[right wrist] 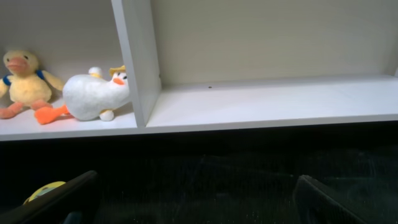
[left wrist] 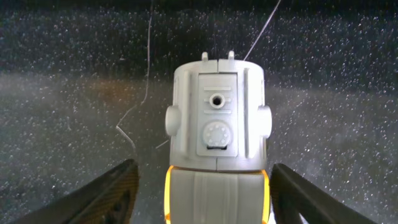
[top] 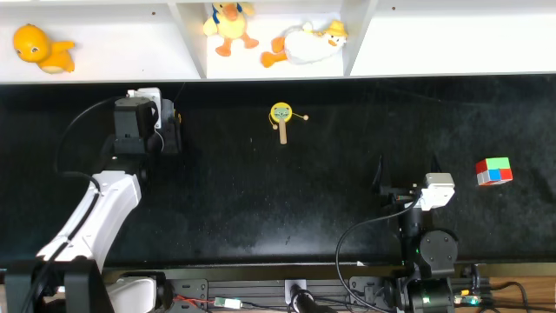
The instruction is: Store Toys
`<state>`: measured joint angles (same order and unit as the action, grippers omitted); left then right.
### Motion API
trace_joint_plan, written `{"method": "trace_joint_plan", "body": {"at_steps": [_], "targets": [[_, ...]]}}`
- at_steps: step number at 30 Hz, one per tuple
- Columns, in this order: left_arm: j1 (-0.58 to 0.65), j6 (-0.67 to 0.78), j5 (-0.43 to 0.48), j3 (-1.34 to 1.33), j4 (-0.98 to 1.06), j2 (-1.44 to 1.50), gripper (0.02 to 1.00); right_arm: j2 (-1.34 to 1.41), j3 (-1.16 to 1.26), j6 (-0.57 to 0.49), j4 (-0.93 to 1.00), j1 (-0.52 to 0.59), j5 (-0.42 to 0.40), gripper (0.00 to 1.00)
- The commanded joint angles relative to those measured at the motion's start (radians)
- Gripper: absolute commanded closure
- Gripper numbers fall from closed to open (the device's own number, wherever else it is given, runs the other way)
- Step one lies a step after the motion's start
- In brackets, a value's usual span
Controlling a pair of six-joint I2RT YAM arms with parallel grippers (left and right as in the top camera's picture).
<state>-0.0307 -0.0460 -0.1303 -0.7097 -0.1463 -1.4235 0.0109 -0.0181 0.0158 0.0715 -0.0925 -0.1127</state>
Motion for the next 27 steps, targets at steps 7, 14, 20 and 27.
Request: {"method": "trace_joint_plan", "body": {"at_steps": [7,14,20,27], "targets": [[0.005,-0.034,0.044,-0.025,0.012,-0.053,0.516,-0.007,0.014,0.004,-0.005,0.003,-0.01,0.007],[0.005,-0.037,0.051,-0.025,0.014,-0.043,0.645,-0.007,0.014,0.004,-0.005,0.003,-0.01,0.005],[0.005,-0.037,0.048,-0.025,0.008,0.063,0.68,-0.007,0.014,0.004,-0.005,0.003,-0.011,0.005],[0.005,-0.037,0.015,-0.025,0.007,0.224,0.711,-0.007,0.014,0.004,-0.005,0.003,-0.01,0.007]]}}
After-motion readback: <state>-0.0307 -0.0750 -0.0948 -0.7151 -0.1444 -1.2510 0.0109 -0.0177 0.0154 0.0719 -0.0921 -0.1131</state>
